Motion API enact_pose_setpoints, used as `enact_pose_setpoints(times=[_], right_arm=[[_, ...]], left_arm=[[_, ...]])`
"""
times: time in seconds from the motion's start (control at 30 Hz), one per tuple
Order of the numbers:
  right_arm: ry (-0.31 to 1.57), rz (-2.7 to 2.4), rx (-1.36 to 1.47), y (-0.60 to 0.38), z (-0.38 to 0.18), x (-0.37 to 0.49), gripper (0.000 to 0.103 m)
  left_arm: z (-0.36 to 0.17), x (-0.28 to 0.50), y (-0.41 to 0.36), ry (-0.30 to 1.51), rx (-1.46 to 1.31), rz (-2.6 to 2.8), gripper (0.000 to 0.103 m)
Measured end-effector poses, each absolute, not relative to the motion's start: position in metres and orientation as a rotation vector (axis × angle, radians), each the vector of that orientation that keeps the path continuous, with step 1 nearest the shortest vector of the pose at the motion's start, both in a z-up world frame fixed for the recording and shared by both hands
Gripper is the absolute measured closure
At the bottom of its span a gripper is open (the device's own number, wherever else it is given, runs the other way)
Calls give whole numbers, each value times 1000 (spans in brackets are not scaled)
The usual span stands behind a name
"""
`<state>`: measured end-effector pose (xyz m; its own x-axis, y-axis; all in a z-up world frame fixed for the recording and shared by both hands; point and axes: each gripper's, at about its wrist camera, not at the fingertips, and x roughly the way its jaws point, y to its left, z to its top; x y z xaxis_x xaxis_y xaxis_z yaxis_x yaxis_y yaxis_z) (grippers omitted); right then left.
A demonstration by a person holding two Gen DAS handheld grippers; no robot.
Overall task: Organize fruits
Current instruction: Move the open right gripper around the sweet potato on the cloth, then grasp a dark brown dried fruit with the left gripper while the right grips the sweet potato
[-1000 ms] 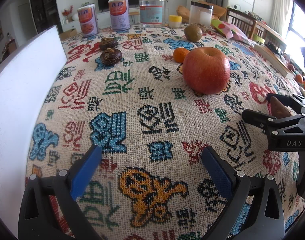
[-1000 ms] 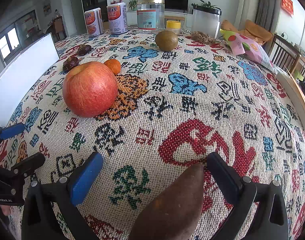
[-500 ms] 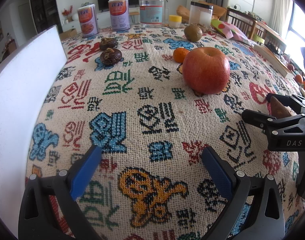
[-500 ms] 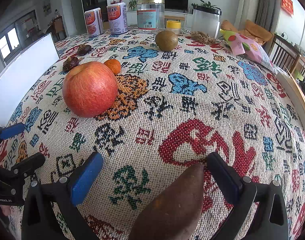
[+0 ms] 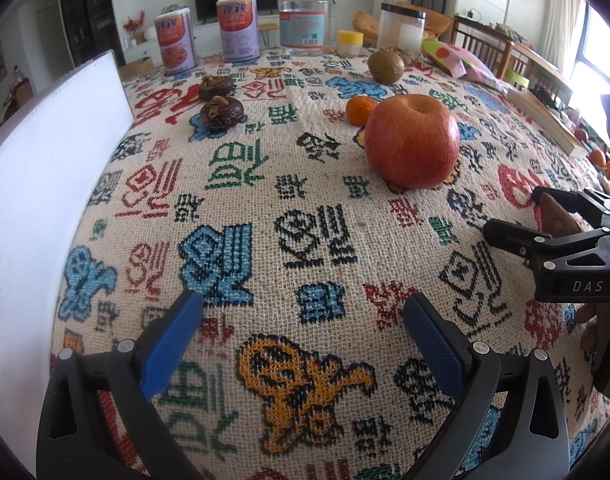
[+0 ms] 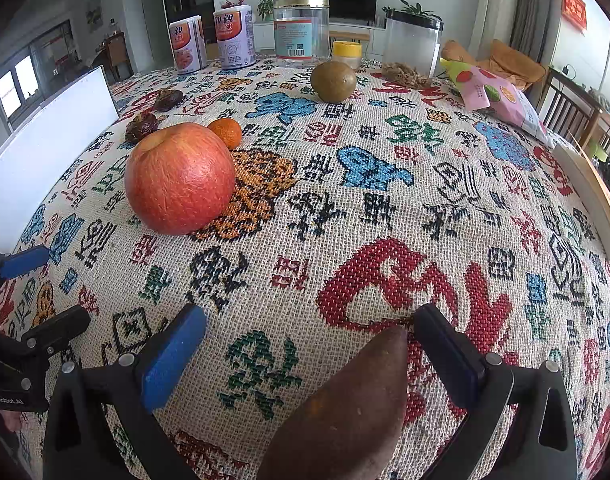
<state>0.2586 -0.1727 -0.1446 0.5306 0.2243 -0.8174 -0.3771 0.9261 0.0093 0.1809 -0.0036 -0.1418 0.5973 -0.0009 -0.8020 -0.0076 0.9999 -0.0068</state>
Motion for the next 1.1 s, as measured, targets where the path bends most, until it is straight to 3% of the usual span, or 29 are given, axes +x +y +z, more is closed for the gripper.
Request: enact_pose_setpoints(times=[0.13, 0.3, 0.4, 0.6, 0.73, 1.1], right_arm=[[947, 358, -172, -173, -145, 259, 0], [948, 359, -165, -174, -145, 259, 0], [948, 359, -165, -174, -145, 259, 0], [948, 359, -164, -174, -145, 259, 0], [948, 359, -164, -174, -144, 259, 0], [886, 379, -100, -182, -132, 248, 0]], left_arm=[[-137, 187, 3, 943, -42, -32, 2], [-106, 238, 64, 845, -299, 141, 3], [-114, 278, 94, 835, -403, 232, 4], [-134, 327, 82, 872, -176, 218, 5], [-137, 326, 82, 859, -151, 171, 62], [-132, 221, 49, 899, -193, 67, 62]])
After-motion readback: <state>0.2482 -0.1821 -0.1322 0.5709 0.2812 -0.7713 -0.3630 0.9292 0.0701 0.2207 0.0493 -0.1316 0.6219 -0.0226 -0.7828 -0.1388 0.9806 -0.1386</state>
